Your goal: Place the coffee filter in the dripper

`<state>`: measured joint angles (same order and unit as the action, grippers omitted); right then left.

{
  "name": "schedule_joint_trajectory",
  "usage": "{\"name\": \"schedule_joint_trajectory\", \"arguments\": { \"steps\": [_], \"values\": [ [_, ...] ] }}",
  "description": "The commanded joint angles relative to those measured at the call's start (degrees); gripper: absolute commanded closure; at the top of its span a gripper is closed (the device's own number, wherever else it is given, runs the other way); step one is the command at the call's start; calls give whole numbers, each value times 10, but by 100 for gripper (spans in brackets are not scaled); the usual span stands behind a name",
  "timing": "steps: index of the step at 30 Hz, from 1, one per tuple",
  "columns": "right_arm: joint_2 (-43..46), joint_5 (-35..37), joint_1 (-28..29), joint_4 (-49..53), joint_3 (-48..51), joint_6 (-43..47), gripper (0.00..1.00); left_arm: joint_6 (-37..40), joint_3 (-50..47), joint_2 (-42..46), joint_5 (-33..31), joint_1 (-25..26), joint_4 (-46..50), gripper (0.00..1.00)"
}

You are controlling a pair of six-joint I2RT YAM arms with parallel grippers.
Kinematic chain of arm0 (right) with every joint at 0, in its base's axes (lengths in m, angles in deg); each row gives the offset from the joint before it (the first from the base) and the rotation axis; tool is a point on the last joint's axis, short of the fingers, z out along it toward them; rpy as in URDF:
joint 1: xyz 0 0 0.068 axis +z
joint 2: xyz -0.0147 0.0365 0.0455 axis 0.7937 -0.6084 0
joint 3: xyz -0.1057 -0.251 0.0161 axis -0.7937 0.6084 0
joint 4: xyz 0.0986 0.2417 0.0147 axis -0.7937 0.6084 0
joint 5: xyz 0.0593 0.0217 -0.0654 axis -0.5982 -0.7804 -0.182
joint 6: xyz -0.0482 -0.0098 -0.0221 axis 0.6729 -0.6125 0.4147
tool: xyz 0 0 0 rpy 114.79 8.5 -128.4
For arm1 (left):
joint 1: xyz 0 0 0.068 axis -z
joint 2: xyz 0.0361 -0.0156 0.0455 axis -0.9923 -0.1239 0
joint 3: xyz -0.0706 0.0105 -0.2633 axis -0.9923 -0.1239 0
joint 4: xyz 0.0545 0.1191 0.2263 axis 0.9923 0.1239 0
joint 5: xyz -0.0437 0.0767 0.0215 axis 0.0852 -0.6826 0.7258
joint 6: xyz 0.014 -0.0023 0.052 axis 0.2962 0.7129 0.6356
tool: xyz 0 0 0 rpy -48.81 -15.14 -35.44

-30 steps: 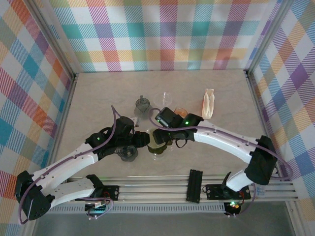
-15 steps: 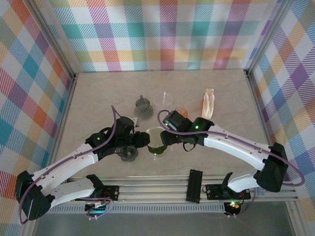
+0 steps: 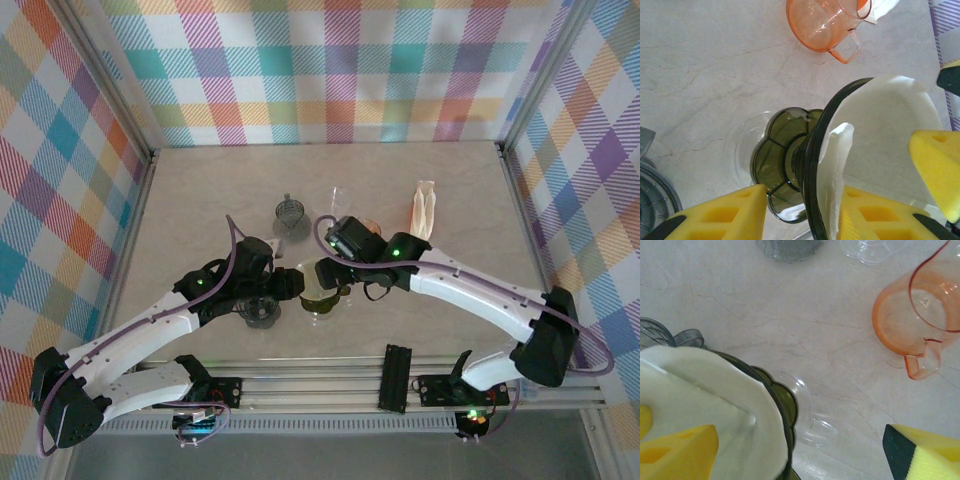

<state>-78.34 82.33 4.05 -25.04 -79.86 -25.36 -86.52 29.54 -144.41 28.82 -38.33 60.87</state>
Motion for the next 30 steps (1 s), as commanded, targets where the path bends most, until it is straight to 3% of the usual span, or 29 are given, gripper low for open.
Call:
{"name": "schedule_joint_trajectory", "arguments": {
  "steps": [1,10,30],
  "values": [
    [-31,-14,-2,2,-14,13,13,-1,-7,-3,-4,7,-6,61],
    [-89,-12,-3,22,-23,25,14,0,-8,-6,-2,8,-9,61],
    [-118,2,-3,21,-3,21,14,-3,-10,-12,-1,7,-14,61]
  ]
}}
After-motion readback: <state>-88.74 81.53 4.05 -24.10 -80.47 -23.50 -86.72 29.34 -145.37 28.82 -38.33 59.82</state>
